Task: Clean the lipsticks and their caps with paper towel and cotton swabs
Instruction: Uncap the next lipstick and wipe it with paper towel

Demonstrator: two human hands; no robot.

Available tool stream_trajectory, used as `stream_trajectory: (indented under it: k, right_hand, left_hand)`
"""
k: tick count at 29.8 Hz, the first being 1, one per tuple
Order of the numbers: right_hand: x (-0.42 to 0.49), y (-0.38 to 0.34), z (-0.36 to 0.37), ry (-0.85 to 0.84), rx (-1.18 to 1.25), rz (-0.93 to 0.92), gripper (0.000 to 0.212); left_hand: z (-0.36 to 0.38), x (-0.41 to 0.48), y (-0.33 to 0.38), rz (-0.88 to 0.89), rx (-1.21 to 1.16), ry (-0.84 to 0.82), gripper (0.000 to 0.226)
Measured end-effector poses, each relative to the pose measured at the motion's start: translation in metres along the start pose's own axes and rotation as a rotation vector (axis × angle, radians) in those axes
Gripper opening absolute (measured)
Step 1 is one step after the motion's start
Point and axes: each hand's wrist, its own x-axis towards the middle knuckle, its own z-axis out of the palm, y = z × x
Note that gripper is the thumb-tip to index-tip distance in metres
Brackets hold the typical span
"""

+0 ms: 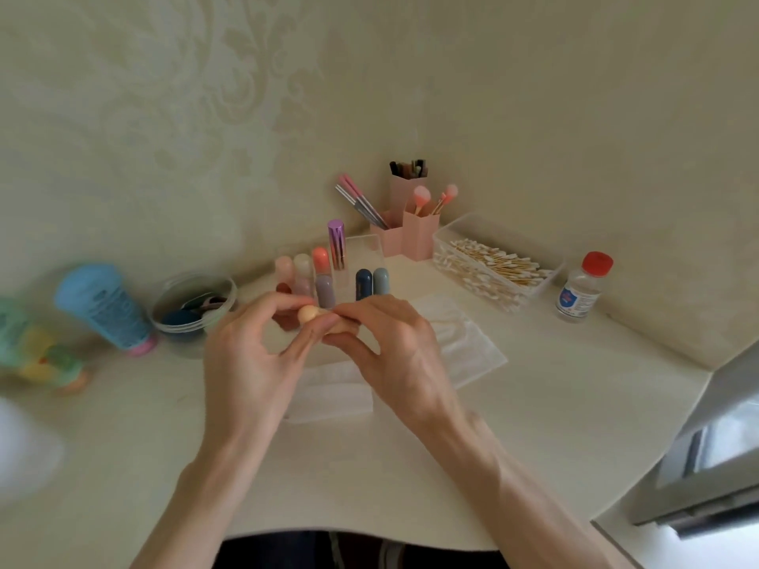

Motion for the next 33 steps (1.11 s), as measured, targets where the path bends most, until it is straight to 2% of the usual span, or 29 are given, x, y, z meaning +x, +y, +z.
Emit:
stream_trajectory:
  k: [4, 11, 16, 19, 21, 23, 26, 28, 31, 33]
  right_hand:
    - [0.001, 0.009, 0.000, 0.061, -0.085, 0.001, 0.021]
    - [0.001, 0.003, -0.005, 0.049, -0.057, 0.066, 0.023]
    - [0.000, 0.004, -0.004, -0.012, -0.027, 0.097, 0.019]
    - [0.000, 0.000, -0.007, -0.048, 0.023, 0.135, 0.026]
    - [0.001, -0.003, -0.009, -0.071, 0.076, 0.199, 0.030]
    - [0.001, -0.005, -0.008, -0.098, 0.140, 0.232, 0.025]
    - [0.001, -0.010, -0.008, -0.128, 0.215, 0.242, 0.021]
    - [0.001, -0.013, -0.008, -0.140, 0.239, 0.224, 0.020]
    - [0.001, -0.016, -0.007, -0.162, 0.254, 0.185, 0.020]
    - [0.001, -0.017, -0.007, -0.164, 0.256, 0.157, 0.021]
  left_hand:
    - [-0.018, -0.009, -0.014, -0.175, -0.148, 0.148, 0.021]
    - [-0.042, -0.005, -0.064, -0.191, 0.251, -0.054, 0.032]
    - [-0.033, -0.009, -0.069, -0.197, 0.293, -0.130, 0.036]
    - [-0.031, -0.010, -0.070, -0.209, 0.273, -0.140, 0.040]
    - [-0.032, -0.013, -0.070, -0.208, 0.262, -0.130, 0.042]
    - [-0.035, -0.015, -0.069, -0.173, 0.252, -0.082, 0.036]
    - [-0.034, -0.019, -0.051, -0.058, 0.192, 0.007, 0.020]
    - [-0.027, -0.021, -0.035, 0.011, 0.099, -0.006, 0.021]
    - [-0.013, -0.021, -0.019, -0.061, -0.206, -0.081, 0.027]
    - [-0.007, -0.019, -0.017, -0.104, -0.334, -0.058, 0.021]
